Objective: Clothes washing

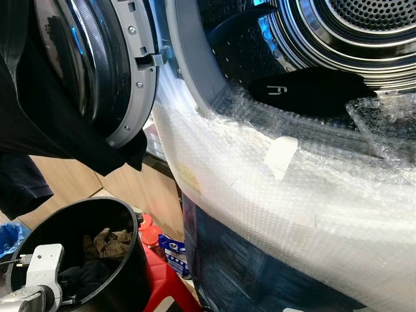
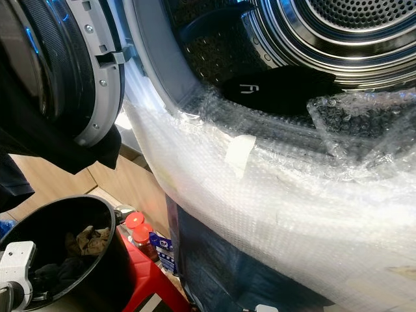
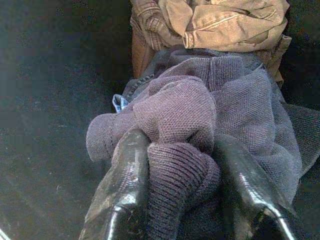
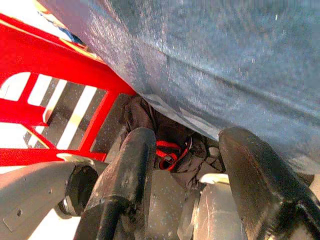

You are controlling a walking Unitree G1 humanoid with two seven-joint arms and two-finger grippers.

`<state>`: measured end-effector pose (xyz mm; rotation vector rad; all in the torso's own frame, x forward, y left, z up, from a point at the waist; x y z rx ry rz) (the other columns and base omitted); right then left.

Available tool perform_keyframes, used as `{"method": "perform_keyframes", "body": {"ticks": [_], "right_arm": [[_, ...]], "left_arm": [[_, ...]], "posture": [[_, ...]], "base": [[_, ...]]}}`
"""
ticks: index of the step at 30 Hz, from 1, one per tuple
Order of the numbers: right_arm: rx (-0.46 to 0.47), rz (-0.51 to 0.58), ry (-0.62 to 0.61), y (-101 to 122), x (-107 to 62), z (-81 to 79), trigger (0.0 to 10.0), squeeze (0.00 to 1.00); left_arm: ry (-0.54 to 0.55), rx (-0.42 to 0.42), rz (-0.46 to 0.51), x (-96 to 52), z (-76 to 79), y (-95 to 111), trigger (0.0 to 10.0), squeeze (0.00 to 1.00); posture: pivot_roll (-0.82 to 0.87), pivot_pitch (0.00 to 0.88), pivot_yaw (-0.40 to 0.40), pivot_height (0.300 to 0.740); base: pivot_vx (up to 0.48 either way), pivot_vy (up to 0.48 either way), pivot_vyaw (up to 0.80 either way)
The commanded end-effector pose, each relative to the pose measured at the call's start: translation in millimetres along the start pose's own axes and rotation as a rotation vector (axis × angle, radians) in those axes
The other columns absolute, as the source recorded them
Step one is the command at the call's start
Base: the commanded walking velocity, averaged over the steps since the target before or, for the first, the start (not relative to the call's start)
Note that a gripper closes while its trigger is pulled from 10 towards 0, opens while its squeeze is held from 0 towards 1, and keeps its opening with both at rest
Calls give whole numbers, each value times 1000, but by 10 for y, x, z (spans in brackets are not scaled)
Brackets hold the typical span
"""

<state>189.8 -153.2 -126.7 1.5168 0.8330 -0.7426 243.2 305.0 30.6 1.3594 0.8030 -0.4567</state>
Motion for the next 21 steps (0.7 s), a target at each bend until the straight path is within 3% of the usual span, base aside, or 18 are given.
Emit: {"method": "perform_keyframes", "body": {"ticks": [1, 10, 13, 14, 16, 18, 19, 20, 21], "right_arm": [[-12, -8, 11, -6, 5, -36, 10000, 0], [-8, 14, 15, 87, 21, -64, 10000, 0], [-9, 12, 18, 75, 21, -74, 10000, 0], [-3, 10, 19, 67, 20, -78, 10000, 0], [0, 9, 19, 61, 19, -77, 10000, 0], [-2, 8, 21, 61, 19, -79, 10000, 0], [-19, 3, 27, 55, 19, -83, 10000, 0], [-19, 3, 27, 55, 19, -83, 10000, 0], [-34, -4, 28, 46, 18, -80, 10000, 0]], "left_arm": [[52, 84, 5, -17, -67, 8, 0, 0], [65, 106, 49, -20, 9, 50, 0, 0], [136, 167, 77, -65, -157, 131, 0, 0], [162, 160, 104, -104, -244, 212, 0, 0], [167, 138, 124, -135, -272, 270, 0, 0], [95, 84, 202, -221, -168, 502, 0, 0], [-12, 172, 322, -382, 35, 865, 0, 0], [-12, 172, 322, -382, 35, 865, 0, 0], [-143, 264, 405, -561, 298, 1143, 0, 0]], "posture": [[259, 41, 93, 740], [256, 36, 93, 740], [256, 34, 92, 740], [251, 32, 94, 740], [248, 27, 94, 740], [251, 17, 88, 740], [267, 8, 87, 740], [267, 8, 87, 740], [271, 1, 85, 740]], "base": [[0, 0, 0], [0, 0, 0], [0, 0, 0], [0, 0, 0], [0, 0, 0], [0, 0, 0], [0, 0, 0], [0, 0, 0], [0, 0, 0]]}}
Point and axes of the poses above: a point about 5 cm out from each wrist's last joint towards the gripper, its own x axis pointing out of the wrist towards the gripper, its own y axis along the axis of the wrist's last joint, z = x × y, the point moved 4 cm from there along x, pointing out of the wrist towards the gripper, and after that the axes turned 8 degrees about -x, right-handed, at the moved point
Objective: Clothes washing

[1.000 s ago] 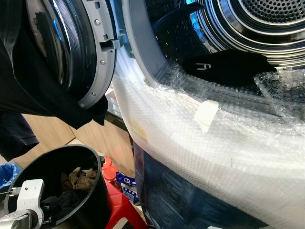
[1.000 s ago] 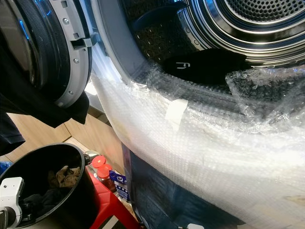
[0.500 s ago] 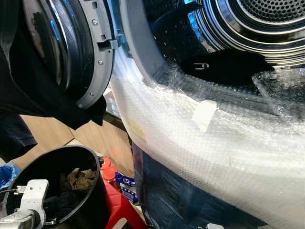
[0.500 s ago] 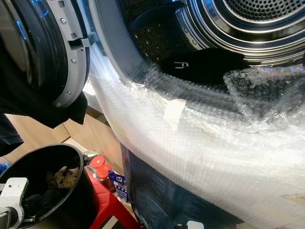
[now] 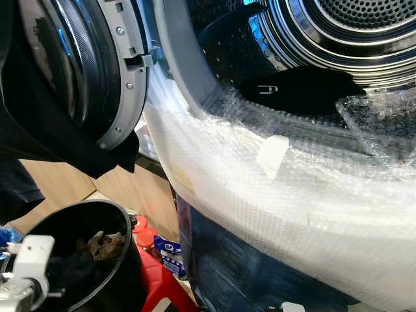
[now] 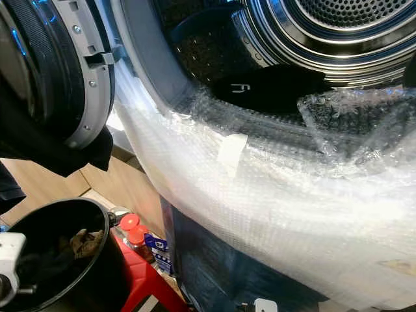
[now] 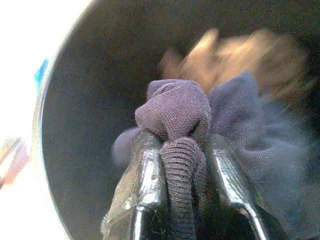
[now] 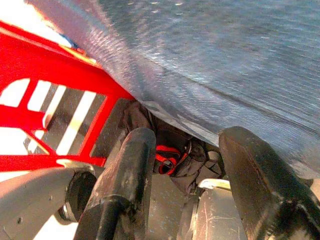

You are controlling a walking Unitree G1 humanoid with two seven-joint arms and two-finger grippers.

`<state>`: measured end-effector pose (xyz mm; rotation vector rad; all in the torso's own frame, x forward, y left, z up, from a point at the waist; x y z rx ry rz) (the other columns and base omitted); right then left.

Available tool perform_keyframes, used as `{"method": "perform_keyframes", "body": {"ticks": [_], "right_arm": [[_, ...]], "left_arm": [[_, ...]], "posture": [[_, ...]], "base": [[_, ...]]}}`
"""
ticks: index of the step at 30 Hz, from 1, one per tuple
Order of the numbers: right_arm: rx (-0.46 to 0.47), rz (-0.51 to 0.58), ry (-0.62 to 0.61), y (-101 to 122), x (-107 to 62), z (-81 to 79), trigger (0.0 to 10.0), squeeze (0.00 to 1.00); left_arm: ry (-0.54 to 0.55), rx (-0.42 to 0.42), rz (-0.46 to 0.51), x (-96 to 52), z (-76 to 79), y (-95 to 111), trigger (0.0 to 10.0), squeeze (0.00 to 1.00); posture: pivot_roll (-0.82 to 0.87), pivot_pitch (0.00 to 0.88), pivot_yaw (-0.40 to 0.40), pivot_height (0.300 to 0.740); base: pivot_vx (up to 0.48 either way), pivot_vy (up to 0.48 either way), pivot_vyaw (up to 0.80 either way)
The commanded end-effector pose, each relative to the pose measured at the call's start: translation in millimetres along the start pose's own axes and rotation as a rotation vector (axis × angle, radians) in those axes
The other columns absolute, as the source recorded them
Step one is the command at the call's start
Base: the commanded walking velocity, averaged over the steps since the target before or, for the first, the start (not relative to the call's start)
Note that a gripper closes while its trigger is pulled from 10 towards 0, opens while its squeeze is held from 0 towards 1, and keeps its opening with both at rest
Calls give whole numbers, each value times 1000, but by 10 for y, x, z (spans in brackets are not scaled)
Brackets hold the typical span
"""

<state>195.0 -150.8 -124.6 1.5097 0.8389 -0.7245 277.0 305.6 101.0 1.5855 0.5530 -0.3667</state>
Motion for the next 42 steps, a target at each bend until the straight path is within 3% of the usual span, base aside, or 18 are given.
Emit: {"method": "perform_keyframes", "body": {"ticks": [1, 4, 6, 7, 8, 10, 15, 16, 21, 23, 26, 27, 28, 34, 37, 39, 42], "right_arm": [[-22, -11, 19, -10, 6, -54, 10000, 0], [-29, -11, 22, 1, 9, -60, 10000, 0], [-28, -6, 22, 25, 13, -64, 10000, 0], [-14, 3, 16, 56, 17, -60, 10000, 0], [-14, 3, 16, 56, 17, -60, 10000, 0], [-13, 10, 19, 88, 23, -73, 10000, 0], [-11, 15, 23, 106, 27, -89, 10000, 0], [-16, 12, 23, 96, 26, -91, 10000, 0], [-17, 5, 22, 72, 22, -81, 10000, 0], [-22, 2, 20, 67, 20, -68, 10000, 0], [-26, -4, 18, 54, 17, -48, 10000, 0], [-27, -4, 17, 53, 17, -47, 10000, 0], [-25, -6, 15, 52, 16, -40, 10000, 0], [-24, -6, 15, 49, 15, -36, 10000, 0], [-19, 2, 16, 82, 21, -48, 10000, 0], [-15, 4, 14, 86, 21, -45, 10000, 0], [-15, 5, 13, 90, 21, -39, 10000, 0]], "left_arm": [[-129, 83, 182, -171, 203, 593, 0, 0], [-287, 112, 230, -307, 464, 867, 0, 0], [-357, 148, 235, -357, 586, 933, 0, 0], [-421, 174, 241, -391, 721, 1001, 0, 0], [-421, 174, 241, -391, 721, 1001, 0, 0], [-575, 255, 225, -477, 1004, 1041, 0, 0], [-831, 336, 190, -679, 1428, 1000, 0, 0], [-898, 401, 171, -726, 1549, 940, 0, 0], [-1035, 528, 136, -747, 1736, 763, 0, 0], [-1085, 544, 143, -718, 1810, 747, 0, 0], [-1116, 664, 149, -620, 1999, 739, 0, 0], [-1112, 672, 143, -596, 2028, 745, 0, 0], [-1130, 679, 174, -572, 2164, 816, 0, 0], [-1153, 697, 195, -550, 2216, 838, 0, 0], [-1406, 739, 242, -738, 2871, 808, 0, 0], [-1511, 705, 218, -815, 3013, 725, 0, 0], [-1580, 637, 209, -881, 3096, 726, 0, 0]], "posture": [[271, 0, 84, 740], [268, 0, 87, 740], [266, 0, 86, 740], [268, 0, 84, 740], [268, 0, 84, 740], [266, 0, 85, 740], [264, 0, 88, 740], [265, 0, 84, 740], [263, 0, 81, 740], [268, 0, 76, 740], [269, 0, 64, 740], [269, 0, 64, 740], [268, 0, 60, 740], [265, 0, 60, 740], [239, 0, 48, 740], [226, 0, 54, 740], [227, 0, 52, 740]], "base": [[0, 0, 0], [0, 0, 0], [0, 0, 0], [0, 0, 0], [0, 0, 0], [0, 0, 0], [0, 0, 0], [0, 0, 0], [0, 0, 0], [0, 0, 0], [0, 0, 0], [0, 0, 0], [0, 0, 0], [0, 0, 0], [0, 0, 0], [0, 0, 0], [0, 0, 0]]}}
Point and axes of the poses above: a point about 5 cm out from each wrist's last joint towards the gripper, its own x axis pointing out of the wrist towards the gripper, its own y axis along the axis of the wrist's last joint, z = x × y, the point moved 4 cm from there along x, pointing out of the wrist towards the gripper, and after that the axes turned 8 degrees about -x, right-handed, at the moved point
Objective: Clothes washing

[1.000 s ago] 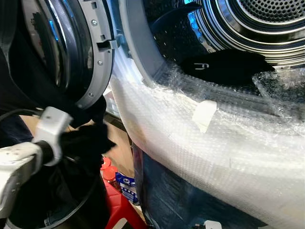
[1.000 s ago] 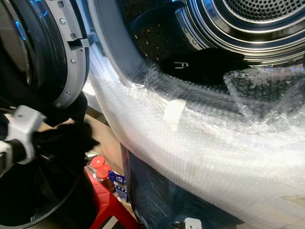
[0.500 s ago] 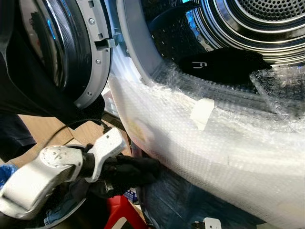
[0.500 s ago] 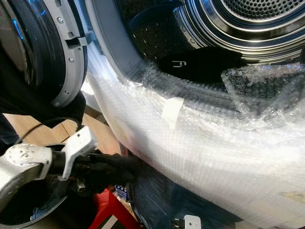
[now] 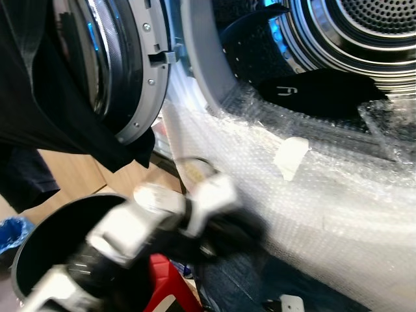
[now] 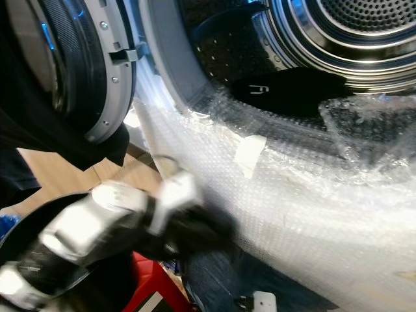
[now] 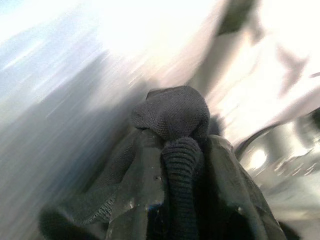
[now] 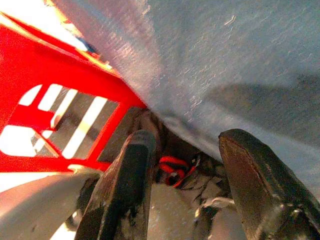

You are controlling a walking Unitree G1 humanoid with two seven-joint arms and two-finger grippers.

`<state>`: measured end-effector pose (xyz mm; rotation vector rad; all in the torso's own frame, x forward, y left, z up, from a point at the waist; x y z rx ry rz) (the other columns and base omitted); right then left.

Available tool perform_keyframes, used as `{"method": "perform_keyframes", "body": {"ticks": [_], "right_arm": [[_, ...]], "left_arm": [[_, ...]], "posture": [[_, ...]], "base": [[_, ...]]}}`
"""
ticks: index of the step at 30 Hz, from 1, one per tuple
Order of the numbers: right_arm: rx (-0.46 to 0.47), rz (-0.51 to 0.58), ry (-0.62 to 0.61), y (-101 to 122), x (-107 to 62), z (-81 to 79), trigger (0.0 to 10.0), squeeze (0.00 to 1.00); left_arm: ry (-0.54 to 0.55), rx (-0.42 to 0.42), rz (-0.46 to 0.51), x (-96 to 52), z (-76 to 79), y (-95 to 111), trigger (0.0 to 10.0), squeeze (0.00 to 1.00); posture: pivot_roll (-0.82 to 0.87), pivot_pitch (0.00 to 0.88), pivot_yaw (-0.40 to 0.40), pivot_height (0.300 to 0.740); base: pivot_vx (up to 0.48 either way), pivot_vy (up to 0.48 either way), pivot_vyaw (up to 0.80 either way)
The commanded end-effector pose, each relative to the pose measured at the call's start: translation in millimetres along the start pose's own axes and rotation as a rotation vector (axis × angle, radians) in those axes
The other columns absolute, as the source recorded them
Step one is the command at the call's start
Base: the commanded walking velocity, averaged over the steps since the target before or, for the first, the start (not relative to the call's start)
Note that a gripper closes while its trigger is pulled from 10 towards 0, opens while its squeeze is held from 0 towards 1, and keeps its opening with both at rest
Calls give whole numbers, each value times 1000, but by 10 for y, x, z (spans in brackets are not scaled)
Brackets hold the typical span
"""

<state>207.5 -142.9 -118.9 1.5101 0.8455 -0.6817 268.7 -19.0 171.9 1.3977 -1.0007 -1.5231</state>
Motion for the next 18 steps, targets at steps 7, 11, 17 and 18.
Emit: {"method": "perform_keyframes", "body": {"ticks": [7, 11, 17, 18], "right_arm": [[18, -26, -17, -108, -23, 56, 10000, 0], [4, -28, -14, -150, -33, 54, 10000, 0], [-37, -32, -1, -243, -70, 119, 10000, 0], [-68, -36, 12, -283, -86, 136, 10000, 0]], "left_arm": [[-142, -10, 11, 199, 180, -18, 0, 0], [-99, -88, 34, 44, 145, -160, 0, 0], [94, -220, -11, -326, 5, -624, 0, 0], [197, -288, 52, -503, -86, -666, 0, 0]], "posture": [[196, 0, 65, 740], [168, 0, 79, 740], [158, 4, 92, 740], [155, 3, 100, 740]], "base": [[0, 0, 0], [0, 0, 0], [0, 0, 0], [0, 0, 0]]}}
Point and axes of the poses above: a point about 5 cm out from each wrist's last joint towards the gripper, its own x axis pointing out of the wrist towards the gripper, its own y axis along the axis of the wrist's last joint, z = x × y, the point moved 4 cm from there along x, pointing out of the wrist towards the gripper, and after that the axes turned 8 degrees about -x, right-handed, at the moved point
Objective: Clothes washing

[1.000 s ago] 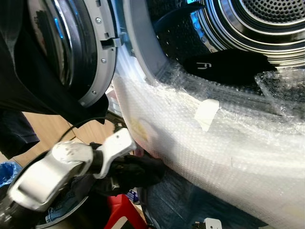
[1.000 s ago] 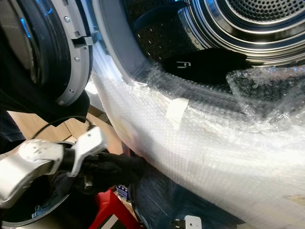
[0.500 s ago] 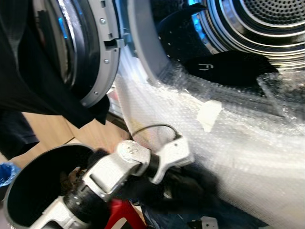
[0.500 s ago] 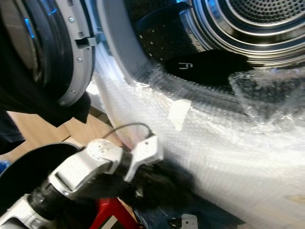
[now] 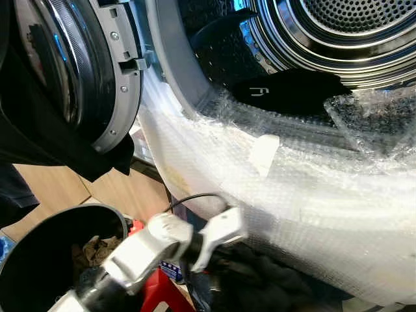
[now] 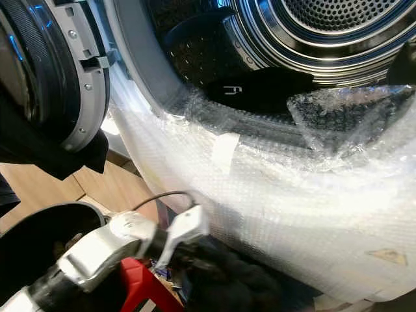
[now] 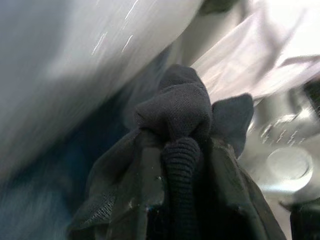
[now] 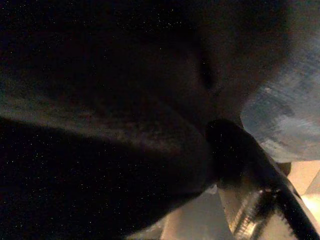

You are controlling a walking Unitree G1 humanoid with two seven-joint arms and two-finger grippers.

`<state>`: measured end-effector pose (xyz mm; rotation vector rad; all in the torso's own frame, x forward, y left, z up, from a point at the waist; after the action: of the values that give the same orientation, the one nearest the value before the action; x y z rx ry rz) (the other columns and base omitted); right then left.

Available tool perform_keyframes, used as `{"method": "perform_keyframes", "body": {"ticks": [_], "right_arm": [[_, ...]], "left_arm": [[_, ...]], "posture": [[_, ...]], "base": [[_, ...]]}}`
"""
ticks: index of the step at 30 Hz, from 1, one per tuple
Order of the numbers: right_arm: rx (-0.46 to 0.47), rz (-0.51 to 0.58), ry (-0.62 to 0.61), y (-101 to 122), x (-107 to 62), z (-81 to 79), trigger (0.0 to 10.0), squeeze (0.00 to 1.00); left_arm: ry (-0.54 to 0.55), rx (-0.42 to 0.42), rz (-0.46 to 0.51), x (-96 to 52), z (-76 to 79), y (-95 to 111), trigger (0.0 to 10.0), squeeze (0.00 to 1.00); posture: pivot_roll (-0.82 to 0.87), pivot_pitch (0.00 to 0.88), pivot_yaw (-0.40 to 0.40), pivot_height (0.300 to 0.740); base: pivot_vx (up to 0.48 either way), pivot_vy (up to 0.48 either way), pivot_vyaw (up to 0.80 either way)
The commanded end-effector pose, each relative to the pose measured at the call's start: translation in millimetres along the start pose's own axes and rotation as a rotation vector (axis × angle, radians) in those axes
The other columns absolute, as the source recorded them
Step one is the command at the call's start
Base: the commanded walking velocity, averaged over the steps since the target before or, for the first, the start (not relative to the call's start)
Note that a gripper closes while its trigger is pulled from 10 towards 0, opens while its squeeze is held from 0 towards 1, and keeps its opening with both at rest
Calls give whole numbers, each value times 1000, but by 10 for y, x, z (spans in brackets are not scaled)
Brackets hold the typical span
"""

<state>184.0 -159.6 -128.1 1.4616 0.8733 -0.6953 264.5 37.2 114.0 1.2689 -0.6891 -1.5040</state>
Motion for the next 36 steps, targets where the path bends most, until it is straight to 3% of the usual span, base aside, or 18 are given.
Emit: {"method": "perform_keyframes", "body": {"ticks": [1, 5, 6, 7, 9, 16, 17, 18, 19, 23, 25, 28, 32, 36], "right_arm": [[-43, -3, 24, -53, -13, -24, 10000, 0], [-74, -7, 44, -112, -38, 9, 10000, 0], [-74, -7, 44, -112, -38, 9, 10000, 0], [-99, -7, 55, -124, -46, 16, 10000, 0], [-127, 17, 74, -77, -51, 32, 10000, 0], [-103, 99, 100, 115, -58, 89, 10000, 0], [-95, 124, 128, 161, -64, 78, 10000, 439], [-91, 138, 147, 186, -69, 69, 10000, 439], [-102, 155, 173, 219, -78, 60, 10000, 1000], [-97, 252, 369, 343, -170, -30, 10000, 1000], [-114, 256, 406, 338, -192, -43, 10000, 1000], [-206, 229, 515, 266, -265, -59, 10000, 1000], [-243, 233, 521, 269, -279, -46, 10000, 1000], [-249, 308, 576, 432, -320, -104, 10000, 1000]], "left_arm": [[106, -33, 87, -222, -132, 98, 0, 0], [174, -96, 114, -454, -188, 16, 0, 0], [174, -96, 114, -454, -188, 16, 0, 0], [178, -113, 89, -508, -170, -78, 0, 0], [170, -142, 33, -551, -110, -253, 0, 0], [141, -159, -9, -550, 16, -370, 0, 0], [142, -164, -12, -544, 21, -379, 0, 0], [145, -168, -13, -538, 20, -384, 0, 0], [138, -166, -16, -528, 30, -390, 0, 0], [136, -165, -7, -510, 46, -369, 0, 0], [134, -166, -4, -513, 48, -362, 0, 0], [131, -170, -14, -536, 50, -381, 0, 0], [131, -174, -20, -526, 48, -404, 0, 0], [125, -175, -25, -526, 56, -407, 0, 0]], "posture": [[155, 3, 99, 740], [167, 2, 91, 740], [167, 2, 91, 740], [176, 3, 87, 740], [176, 3, 85, 740], [179, 0, 82, 740], [179, 0, 82, 740], [184, 0, 77, 740], [185, 0, 76, 740], [183, 0, 78, 740], [184, 0, 76, 740], [170, 0, 75, 740], [168, 0, 77, 740], [161, 0, 79, 740]], "base": [[0, 0, 0], [0, 0, 0], [0, 0, 0], [0, 0, 0], [0, 0, 0], [0, 0, 0], [0, 0, 0], [0, 0, 0], [0, 0, 0], [0, 0, 0], [0, 0, 0], [0, 0, 0], [0, 0, 0], [0, 0, 0]]}}
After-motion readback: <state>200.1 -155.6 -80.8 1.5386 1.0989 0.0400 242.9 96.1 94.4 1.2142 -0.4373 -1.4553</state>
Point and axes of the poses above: a point about 5 cm out from each wrist's last joint towards the gripper, its own x axis pointing out of the wrist towards the gripper, its own y axis along the axis of the wrist's last joint, z = x × y, the point moved 4 cm from there along x, pointing out of the wrist towards the gripper, and after that the axes turned 8 degrees about -x, right-handed, at the moved point
